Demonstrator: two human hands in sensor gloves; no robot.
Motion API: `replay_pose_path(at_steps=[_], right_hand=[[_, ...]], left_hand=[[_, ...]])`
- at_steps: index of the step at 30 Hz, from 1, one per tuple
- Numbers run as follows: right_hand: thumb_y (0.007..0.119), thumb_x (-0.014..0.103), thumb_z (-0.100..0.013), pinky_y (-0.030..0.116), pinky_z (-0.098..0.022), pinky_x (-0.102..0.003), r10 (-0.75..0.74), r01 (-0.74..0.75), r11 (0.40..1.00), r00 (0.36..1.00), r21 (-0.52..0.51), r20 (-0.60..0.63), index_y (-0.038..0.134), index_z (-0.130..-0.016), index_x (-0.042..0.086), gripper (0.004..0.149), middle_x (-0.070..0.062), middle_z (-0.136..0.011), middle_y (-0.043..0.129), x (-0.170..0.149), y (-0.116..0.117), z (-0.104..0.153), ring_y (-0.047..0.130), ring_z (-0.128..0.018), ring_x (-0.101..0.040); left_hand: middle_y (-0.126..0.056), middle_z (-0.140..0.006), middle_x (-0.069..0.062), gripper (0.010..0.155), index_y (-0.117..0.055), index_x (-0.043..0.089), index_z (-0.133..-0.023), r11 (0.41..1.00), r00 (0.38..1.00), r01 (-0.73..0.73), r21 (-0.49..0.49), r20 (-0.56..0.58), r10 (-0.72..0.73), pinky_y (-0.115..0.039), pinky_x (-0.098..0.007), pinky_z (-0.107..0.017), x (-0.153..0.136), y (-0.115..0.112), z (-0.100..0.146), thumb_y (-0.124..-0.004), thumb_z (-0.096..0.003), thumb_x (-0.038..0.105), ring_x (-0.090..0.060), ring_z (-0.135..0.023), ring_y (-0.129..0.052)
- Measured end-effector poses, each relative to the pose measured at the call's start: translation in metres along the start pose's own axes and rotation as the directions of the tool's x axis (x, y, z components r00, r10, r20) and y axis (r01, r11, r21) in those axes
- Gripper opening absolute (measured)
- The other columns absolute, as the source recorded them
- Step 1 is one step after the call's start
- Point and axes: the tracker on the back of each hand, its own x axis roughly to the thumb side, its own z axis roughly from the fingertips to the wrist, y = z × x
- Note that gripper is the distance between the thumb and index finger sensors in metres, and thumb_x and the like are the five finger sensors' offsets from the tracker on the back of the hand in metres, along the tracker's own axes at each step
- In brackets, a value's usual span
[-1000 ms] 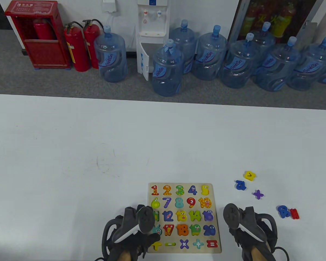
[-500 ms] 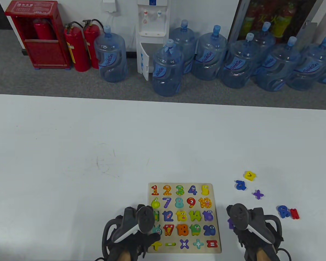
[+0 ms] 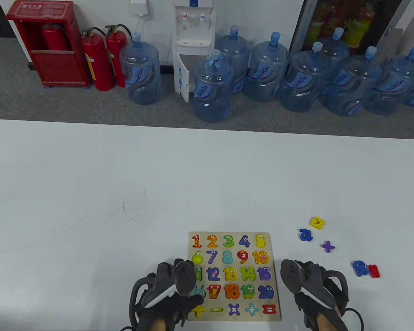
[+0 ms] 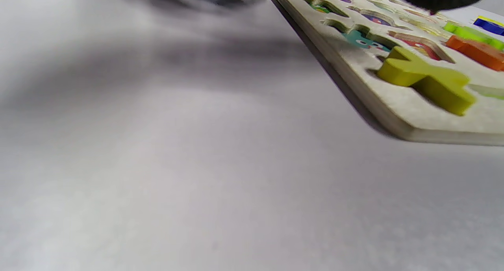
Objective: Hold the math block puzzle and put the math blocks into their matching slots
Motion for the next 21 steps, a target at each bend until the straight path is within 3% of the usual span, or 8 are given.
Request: replay_pose_path(at_steps=[14,21], right_hand=[[0.088,0.027,-0.024,0.072,-0.063,-0.043,-0.037,0.058,0.982,0.992,-0.177,0.12,0.072,-0.087,0.031,0.065,0.004,-0.09,0.076,0.048,-0.02,0.001,0.085,-0.076,-0.02],[0.088,0.027,-0.026,0.072,-0.063,-0.044,-0.011,0.026,0.994,0.991,-0.109,0.133,0.071,-0.087,0.031,0.064,0.004,-0.091,0.076,0.06,-0.013,-0.007,0.085,-0.077,-0.02]], left_hand=[[-0.023,-0.113,0.004,0.087,-0.027,0.032,-0.106,1.0,1.0,-0.005,-0.002,-0.008,0.005,-0.041,-0.071,-0.074,-0.001,0.001,-0.001,-0.066,-0.0352,0.063,-0.044,-0.108,-0.028],[-0.023,-0.113,0.004,0.086,-0.027,0.032,-0.106,1.0,1.0,-0.01,-0.002,-0.012,0.01,-0.041,-0.071,-0.074,-0.001,0.001,-0.001,-0.066,-0.0352,0.063,-0.044,-0.108,-0.028]])
